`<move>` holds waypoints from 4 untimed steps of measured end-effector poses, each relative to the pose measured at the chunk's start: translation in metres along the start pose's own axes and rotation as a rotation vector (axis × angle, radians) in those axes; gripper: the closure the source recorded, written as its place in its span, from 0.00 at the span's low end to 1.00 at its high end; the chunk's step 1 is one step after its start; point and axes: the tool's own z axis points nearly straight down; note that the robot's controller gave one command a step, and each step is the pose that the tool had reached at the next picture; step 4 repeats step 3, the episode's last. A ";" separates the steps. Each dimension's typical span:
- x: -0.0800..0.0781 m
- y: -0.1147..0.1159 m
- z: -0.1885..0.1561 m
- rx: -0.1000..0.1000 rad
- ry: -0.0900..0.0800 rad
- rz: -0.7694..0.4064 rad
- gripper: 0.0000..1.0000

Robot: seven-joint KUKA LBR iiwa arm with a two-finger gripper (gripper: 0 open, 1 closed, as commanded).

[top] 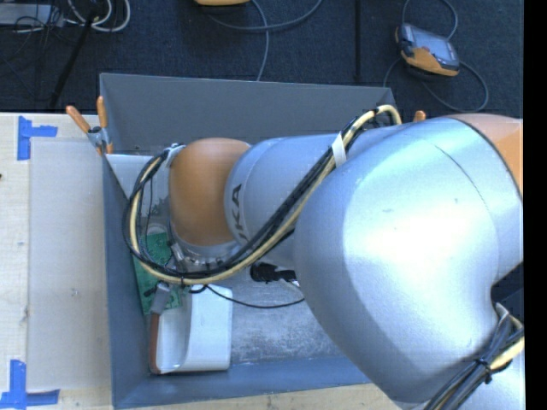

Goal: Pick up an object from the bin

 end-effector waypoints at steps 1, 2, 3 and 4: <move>0.001 -0.001 -0.002 0.005 0.006 0.001 1.00; 0.002 -0.021 -0.125 -0.005 -0.003 -0.057 1.00; -0.011 -0.012 -0.172 -0.005 -0.002 -0.062 1.00; -0.011 -0.012 -0.172 -0.005 -0.002 -0.062 1.00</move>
Offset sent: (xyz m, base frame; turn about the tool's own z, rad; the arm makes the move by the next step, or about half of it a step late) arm 0.0000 0.0000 0.0000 0.0000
